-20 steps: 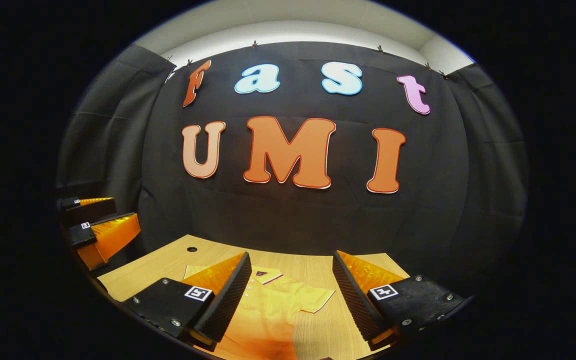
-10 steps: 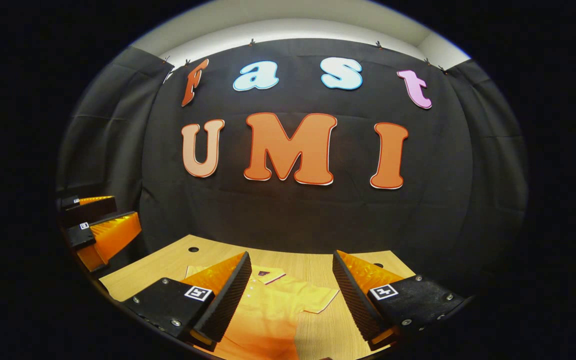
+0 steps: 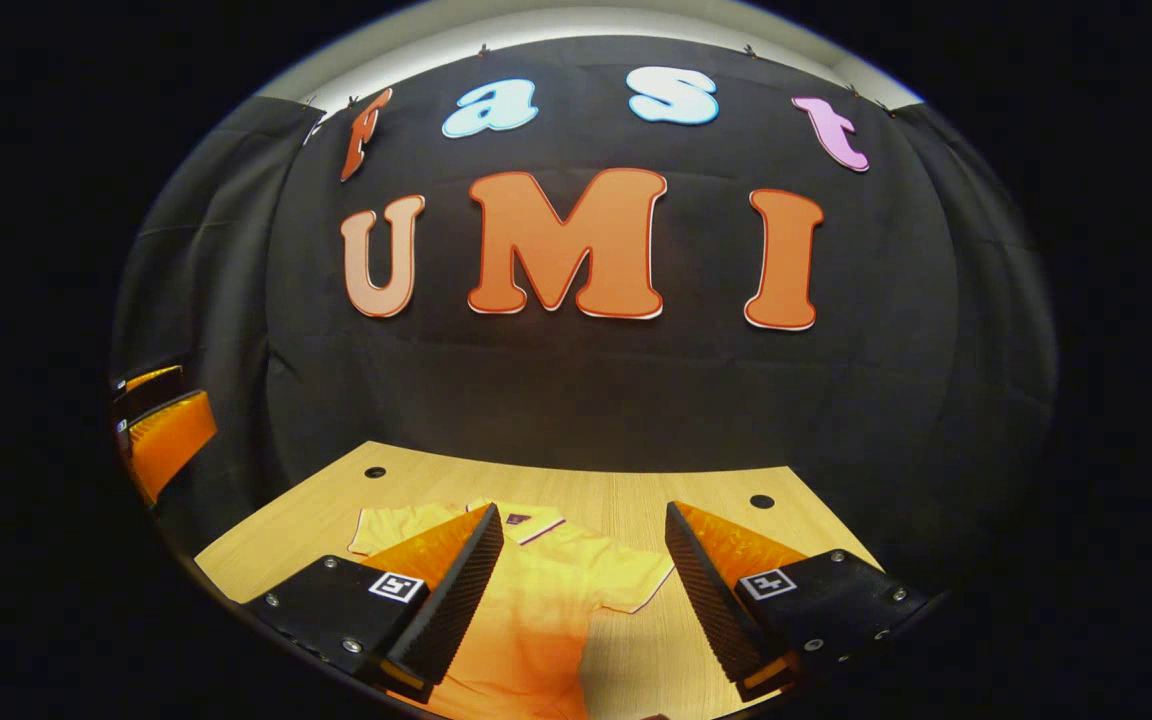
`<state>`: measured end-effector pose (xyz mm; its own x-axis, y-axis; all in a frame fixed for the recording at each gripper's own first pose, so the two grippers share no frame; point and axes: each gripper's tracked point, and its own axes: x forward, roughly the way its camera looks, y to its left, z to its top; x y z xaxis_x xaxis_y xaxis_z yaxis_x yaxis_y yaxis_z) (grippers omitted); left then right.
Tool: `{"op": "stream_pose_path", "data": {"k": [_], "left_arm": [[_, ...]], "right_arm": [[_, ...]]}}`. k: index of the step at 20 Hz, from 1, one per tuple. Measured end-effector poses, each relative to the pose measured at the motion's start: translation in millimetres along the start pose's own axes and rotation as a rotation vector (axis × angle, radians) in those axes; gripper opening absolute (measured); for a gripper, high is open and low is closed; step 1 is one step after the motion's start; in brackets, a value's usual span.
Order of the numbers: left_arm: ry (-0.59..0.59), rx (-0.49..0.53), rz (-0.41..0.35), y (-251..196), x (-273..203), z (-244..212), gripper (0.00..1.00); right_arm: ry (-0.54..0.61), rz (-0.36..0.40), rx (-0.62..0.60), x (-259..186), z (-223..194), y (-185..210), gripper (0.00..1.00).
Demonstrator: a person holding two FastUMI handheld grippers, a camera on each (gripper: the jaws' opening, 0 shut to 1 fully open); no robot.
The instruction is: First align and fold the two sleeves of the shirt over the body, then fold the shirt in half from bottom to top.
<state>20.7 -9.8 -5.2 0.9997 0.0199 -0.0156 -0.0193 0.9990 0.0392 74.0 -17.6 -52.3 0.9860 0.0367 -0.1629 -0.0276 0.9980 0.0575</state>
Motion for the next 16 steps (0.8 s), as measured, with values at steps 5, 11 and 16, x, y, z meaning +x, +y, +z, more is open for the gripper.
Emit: {"op": "stream_pose_path", "data": {"k": [5, 11, 16], "left_arm": [[0.033, -0.019, 0.067, 13.7, 3.4, -9.6, 0.96], [0.083, -0.014, 0.162, 29.0, 6.3, -22.2, 0.97], [0.129, -0.002, 0.266, 44.3, 3.9, -35.0, 0.97]], "right_arm": [[0.174, -0.040, -0.001, 44.5, -42.2, -36.7, 0.99], [0.444, 0.001, 0.098, 95.4, -95.6, -49.0, 0.99], [0.662, 0.030, 0.115, 138.1, -136.4, -56.4, 0.98]]}}
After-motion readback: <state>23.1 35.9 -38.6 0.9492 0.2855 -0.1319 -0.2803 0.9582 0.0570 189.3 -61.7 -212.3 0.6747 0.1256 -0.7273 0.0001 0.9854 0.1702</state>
